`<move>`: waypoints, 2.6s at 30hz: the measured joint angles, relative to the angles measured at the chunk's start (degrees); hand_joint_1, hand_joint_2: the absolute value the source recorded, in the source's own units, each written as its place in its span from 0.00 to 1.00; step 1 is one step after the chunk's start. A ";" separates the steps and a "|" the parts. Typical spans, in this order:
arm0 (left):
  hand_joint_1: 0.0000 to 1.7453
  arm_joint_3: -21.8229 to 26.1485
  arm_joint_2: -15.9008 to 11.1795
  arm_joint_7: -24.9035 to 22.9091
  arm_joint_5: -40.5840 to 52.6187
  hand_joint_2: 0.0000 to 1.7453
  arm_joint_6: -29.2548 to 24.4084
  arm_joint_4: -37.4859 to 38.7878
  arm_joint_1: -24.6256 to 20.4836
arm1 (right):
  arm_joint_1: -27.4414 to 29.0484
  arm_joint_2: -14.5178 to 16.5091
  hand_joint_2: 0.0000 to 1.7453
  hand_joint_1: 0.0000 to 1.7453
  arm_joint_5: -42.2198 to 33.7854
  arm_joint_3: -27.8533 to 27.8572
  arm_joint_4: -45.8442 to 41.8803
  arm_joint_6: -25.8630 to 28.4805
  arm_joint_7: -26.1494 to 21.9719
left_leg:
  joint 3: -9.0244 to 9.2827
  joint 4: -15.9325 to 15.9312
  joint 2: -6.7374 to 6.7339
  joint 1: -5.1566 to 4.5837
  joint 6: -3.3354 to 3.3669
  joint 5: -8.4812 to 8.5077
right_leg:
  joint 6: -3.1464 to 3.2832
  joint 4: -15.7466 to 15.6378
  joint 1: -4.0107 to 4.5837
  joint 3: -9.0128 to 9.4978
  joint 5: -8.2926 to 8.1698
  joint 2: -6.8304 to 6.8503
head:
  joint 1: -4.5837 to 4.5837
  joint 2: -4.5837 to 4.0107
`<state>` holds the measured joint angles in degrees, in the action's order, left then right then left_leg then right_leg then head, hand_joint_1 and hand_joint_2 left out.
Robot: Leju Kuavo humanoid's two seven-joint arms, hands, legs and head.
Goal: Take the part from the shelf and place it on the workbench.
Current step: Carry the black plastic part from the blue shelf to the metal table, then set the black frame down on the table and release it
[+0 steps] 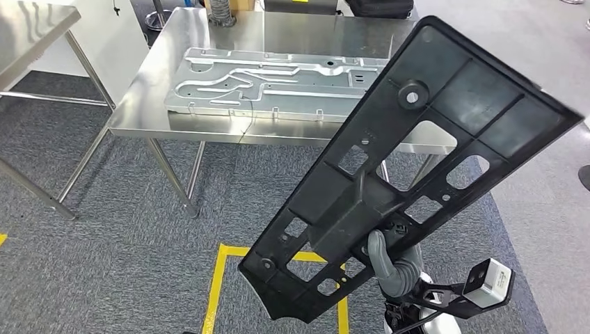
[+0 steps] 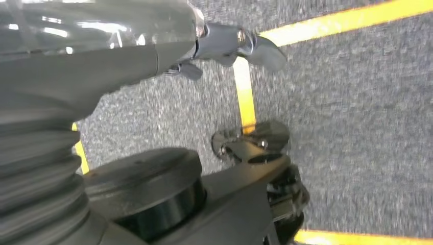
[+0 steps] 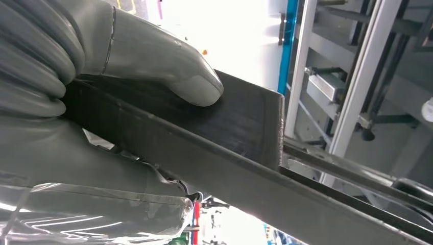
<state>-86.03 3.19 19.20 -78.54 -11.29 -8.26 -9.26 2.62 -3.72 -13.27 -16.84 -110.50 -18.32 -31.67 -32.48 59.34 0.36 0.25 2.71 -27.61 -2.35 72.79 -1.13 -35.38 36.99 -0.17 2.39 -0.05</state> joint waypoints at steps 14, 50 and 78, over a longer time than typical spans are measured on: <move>0.00 0.51 0.34 0.74 -0.45 1.00 0.10 0.01 0.08 | -1.35 0.06 1.00 1.00 -1.04 0.43 0.16 -1.35 0.63 | -2.04 12.51 0.12 -0.49 -2.57 -3.58 | 3.84 -15.74 1.33 3.92 -10.21 -0.38 | -0.06 0.00; 0.00 0.16 0.12 1.61 -1.19 1.00 0.86 0.02 0.65 | -26.64 -30.23 1.00 1.00 18.67 19.90 10.16 4.52 11.54 | -5.55 7.65 0.02 0.02 -3.16 -0.61 | 2.65 -14.55 0.63 1.33 -11.60 -0.27 | -0.08 -0.01; 0.00 -1.40 0.39 2.67 -0.93 1.00 2.28 0.02 0.28 | -72.88 -52.13 1.00 1.00 63.55 -19.74 47.60 12.95 11.87 | -10.28 16.47 0.03 -0.28 -2.35 -4.87 | 2.18 -14.16 0.33 0.60 -11.41 0.31 | -0.09 -0.02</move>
<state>-87.44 3.58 21.87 -79.47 -9.02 -8.24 -8.98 -70.26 -55.85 50.28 -36.57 -62.89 -5.38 -19.80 -42.76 75.81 0.39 -0.02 0.36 -32.48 -0.17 58.63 -0.80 -34.78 25.58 0.13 2.29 -0.07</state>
